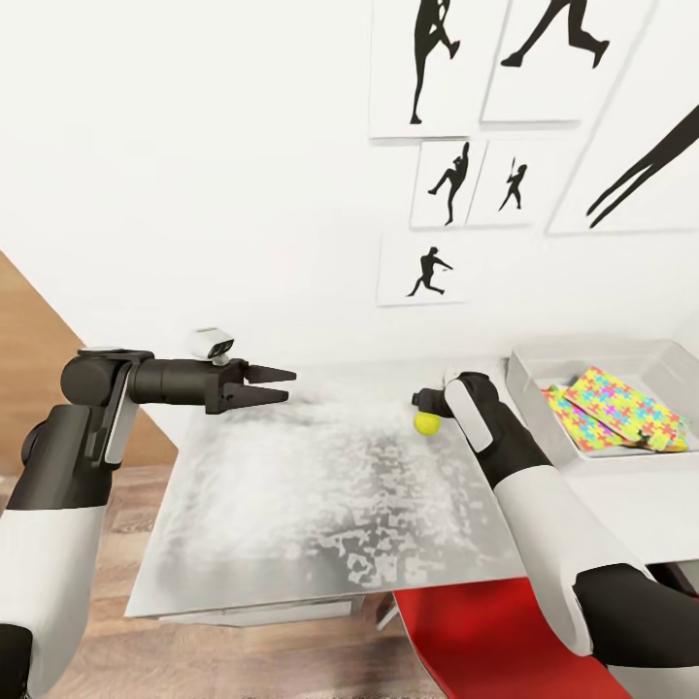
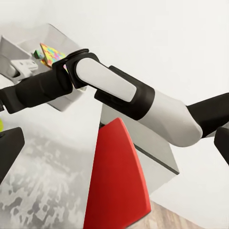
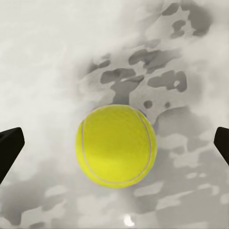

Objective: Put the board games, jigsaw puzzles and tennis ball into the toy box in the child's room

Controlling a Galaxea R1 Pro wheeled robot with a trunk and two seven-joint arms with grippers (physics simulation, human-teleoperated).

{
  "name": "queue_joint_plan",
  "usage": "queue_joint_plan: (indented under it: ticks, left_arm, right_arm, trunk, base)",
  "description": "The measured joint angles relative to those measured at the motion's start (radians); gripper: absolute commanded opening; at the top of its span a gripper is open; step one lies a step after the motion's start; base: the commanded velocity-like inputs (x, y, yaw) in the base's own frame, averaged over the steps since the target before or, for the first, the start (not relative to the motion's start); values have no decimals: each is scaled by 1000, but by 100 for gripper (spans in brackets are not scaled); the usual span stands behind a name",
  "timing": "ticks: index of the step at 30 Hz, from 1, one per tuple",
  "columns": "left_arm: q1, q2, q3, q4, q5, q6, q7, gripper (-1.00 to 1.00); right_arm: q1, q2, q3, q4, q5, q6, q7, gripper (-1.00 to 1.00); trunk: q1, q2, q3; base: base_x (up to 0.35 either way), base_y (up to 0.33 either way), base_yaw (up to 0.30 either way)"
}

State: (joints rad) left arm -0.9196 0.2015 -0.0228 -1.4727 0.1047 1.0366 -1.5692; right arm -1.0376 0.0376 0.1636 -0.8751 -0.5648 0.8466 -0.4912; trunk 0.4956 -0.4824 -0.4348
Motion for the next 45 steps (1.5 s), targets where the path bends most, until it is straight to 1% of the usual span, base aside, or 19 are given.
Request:
queue_joint_plan:
  ticks: [18, 32, 39, 45]
  left_arm:
    - [0, 0, 0, 0, 0, 0, 0, 100]
    - [0, 0, 0, 0, 0, 0, 0, 100]
    - [0, 0, 0, 0, -1, 0, 0, 100]
    - [0, 0, 0, 0, -1, 0, 0, 100]
  right_arm:
    - [0, -3, 0, 0, 2, -1, 0, 100]
    - [1, -1, -1, 0, 3, -3, 0, 100]
    - [1, 4, 0, 0, 3, -11, 1, 100]
    - [1, 0, 1, 0, 2, -36, 2, 100]
  trunk:
    - [0, 0, -30]
    - [0, 0, -53]
    - [0, 0, -56]
    - [0, 0, -56]
  base:
    - [0, 0, 0]
    - [0, 0, 0]
    - [0, 0, 0]
    - [0, 0, 0]
